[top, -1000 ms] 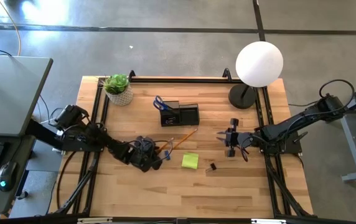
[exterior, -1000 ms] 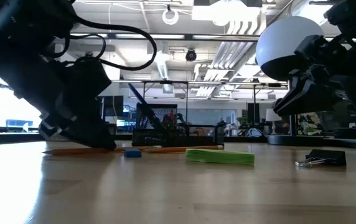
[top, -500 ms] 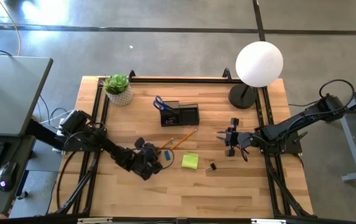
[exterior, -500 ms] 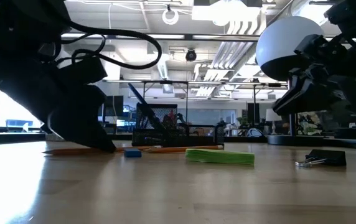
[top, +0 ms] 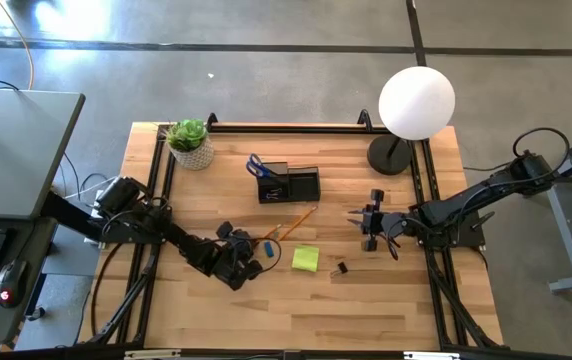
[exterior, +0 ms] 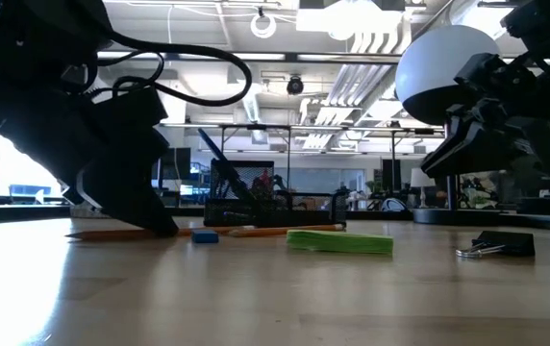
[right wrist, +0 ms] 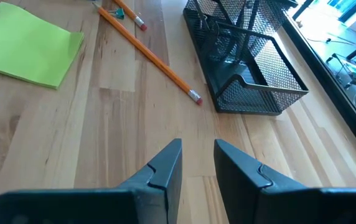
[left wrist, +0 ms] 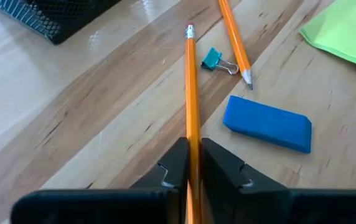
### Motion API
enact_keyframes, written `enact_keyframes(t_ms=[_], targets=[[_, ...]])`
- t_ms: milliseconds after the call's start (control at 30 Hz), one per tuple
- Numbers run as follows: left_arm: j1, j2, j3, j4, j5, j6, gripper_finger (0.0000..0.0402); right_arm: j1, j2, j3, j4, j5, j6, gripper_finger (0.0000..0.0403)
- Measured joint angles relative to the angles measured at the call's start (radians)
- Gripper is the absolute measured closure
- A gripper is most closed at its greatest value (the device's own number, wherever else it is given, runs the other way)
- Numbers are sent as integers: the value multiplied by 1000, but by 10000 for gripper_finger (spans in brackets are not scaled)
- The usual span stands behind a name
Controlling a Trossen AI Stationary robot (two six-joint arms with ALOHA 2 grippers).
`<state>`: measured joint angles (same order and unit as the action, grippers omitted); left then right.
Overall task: Pick and place office supplies into organizer
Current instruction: Put the orange pencil into the black desk organizer
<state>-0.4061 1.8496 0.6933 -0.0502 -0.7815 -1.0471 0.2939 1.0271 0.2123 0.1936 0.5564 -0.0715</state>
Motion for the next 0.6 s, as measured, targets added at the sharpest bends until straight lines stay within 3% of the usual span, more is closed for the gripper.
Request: enact_keyframes(t_ms=[600], targets=[[20, -122, 32, -7, -163, 43, 396, 0, 0, 0, 35, -5, 2, 316]])
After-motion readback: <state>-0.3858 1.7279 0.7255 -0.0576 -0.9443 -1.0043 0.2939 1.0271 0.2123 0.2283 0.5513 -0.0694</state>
